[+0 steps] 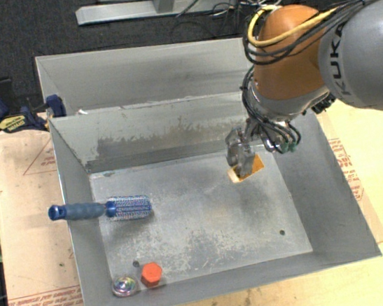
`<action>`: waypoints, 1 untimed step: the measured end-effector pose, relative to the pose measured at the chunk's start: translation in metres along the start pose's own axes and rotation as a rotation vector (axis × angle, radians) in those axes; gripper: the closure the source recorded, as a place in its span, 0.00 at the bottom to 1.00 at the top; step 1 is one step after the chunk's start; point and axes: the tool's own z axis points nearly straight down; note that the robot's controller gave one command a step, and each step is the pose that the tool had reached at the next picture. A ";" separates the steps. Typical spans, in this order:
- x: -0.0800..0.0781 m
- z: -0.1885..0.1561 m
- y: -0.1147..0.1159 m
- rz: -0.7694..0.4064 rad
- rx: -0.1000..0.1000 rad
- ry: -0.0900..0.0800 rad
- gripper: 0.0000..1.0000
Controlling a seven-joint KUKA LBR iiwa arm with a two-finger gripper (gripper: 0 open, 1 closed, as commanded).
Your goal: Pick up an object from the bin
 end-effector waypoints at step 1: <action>-0.010 -0.094 -0.004 -0.069 0.003 -0.014 1.00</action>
Offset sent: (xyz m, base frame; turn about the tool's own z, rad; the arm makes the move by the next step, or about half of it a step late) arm 0.0077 -0.0042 0.0881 -0.0701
